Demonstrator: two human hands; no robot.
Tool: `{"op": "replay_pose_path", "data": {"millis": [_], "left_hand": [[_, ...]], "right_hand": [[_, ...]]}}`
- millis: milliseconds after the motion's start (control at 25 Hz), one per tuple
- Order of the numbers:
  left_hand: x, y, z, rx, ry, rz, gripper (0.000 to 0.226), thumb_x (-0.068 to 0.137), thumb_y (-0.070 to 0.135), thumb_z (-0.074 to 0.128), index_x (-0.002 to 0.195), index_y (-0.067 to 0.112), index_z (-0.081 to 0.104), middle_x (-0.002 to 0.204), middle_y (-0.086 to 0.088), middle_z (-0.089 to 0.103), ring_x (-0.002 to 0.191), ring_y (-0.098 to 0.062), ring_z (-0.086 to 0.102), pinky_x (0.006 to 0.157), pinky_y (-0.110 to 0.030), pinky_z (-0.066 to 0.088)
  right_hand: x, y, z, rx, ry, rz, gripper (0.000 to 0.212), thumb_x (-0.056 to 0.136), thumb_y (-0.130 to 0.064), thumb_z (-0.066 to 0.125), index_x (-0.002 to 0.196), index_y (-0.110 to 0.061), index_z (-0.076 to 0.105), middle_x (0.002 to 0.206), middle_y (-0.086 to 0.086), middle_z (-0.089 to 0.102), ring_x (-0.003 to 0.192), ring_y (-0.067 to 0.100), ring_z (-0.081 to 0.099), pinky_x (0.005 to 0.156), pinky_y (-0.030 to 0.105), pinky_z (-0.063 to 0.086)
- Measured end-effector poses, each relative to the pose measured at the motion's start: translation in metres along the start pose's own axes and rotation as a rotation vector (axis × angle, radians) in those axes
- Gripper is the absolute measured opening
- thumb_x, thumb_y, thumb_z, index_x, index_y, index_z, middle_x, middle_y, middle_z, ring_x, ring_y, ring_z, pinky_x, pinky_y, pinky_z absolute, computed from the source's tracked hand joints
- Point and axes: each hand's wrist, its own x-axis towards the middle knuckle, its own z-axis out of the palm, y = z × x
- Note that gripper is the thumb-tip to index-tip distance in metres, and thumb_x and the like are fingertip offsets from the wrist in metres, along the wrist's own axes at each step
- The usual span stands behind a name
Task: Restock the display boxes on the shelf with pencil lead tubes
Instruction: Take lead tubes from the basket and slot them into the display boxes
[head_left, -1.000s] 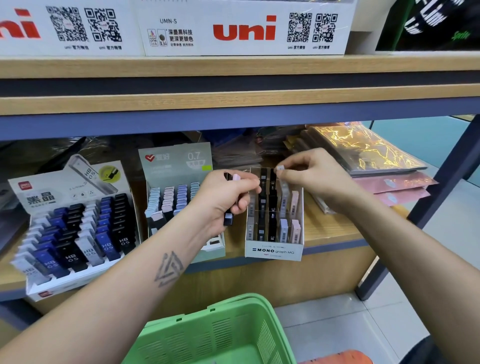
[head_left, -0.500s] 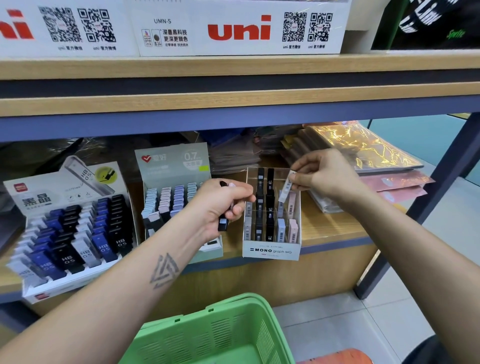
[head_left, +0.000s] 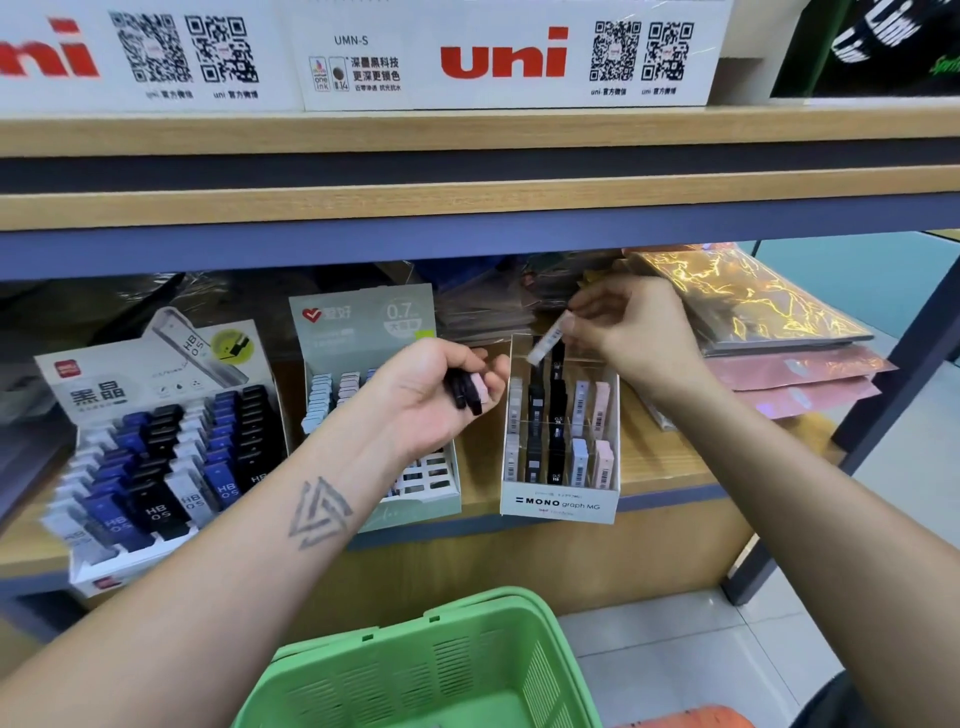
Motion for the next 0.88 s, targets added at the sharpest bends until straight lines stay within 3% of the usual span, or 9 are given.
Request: {"op": "replay_pose_path", "data": {"millis": [120,280,440,640,760,880], "left_hand": [[-0.002,0.001,0.001,-0.029,-0.018,-0.006,0.025,0.098,-0.012,0.042,0.123,-0.012,0.047,0.1,-0.029,0.061,0.08,-0.029,0.066,0.061,-0.03,0.062],[-0.002,0.002,-0.003,-0.03,-0.013,-0.029,0.023,0.099,-0.01,0.044,0.122,-0.011,0.047,0.09,-0.023,0.057,0.056,-0.021,0.062,0.048,-0.02,0.053],[0.003,0.005,-0.01,-0.048,0.009,-0.041,0.022,0.099,-0.009,0.044,0.121,-0.011,0.048,0.083,-0.019,0.057,0.049,-0.019,0.057,0.046,-0.016,0.047],[0.003,0.005,-0.01,-0.015,0.01,-0.043,0.019,0.099,-0.006,0.044,0.117,-0.005,0.049,0.09,-0.022,0.059,0.059,-0.018,0.055,0.047,-0.016,0.047],[0.003,0.004,-0.013,0.024,-0.002,-0.033,0.028,0.096,-0.011,0.04,0.121,-0.003,0.049,0.099,-0.026,0.061,0.065,-0.02,0.058,0.049,-0.021,0.05],[-0.001,0.003,-0.013,0.081,-0.065,-0.053,0.019,0.096,-0.014,0.039,0.11,-0.007,0.052,0.103,-0.027,0.068,0.075,-0.026,0.068,0.061,-0.028,0.06]], "right_hand": [[0.012,-0.002,0.014,-0.205,0.058,-0.123,0.015,0.088,-0.015,0.076,0.104,-0.017,0.075,0.101,-0.002,0.075,0.093,0.01,0.068,0.088,0.033,0.058],[0.02,0.005,0.044,-0.443,0.022,-0.195,0.015,0.091,-0.015,0.072,0.106,-0.019,0.074,0.105,0.002,0.074,0.095,0.019,0.069,0.083,0.038,0.06],[0.024,0.009,0.063,-0.55,0.0,-0.179,0.011,0.089,-0.013,0.073,0.098,-0.02,0.074,0.101,0.002,0.072,0.092,0.02,0.069,0.082,0.04,0.06],[0.022,0.007,0.074,-0.663,0.038,-0.158,0.009,0.089,-0.012,0.07,0.094,-0.019,0.075,0.103,0.005,0.072,0.1,0.025,0.066,0.093,0.044,0.054],[0.022,0.007,0.075,-0.749,0.027,-0.147,0.009,0.09,-0.014,0.065,0.09,-0.015,0.074,0.099,0.007,0.072,0.1,0.028,0.065,0.093,0.043,0.051],[0.022,0.004,0.073,-0.66,0.004,-0.141,0.017,0.093,-0.021,0.059,0.098,-0.02,0.075,0.104,0.003,0.072,0.1,0.025,0.065,0.091,0.043,0.053]]}}
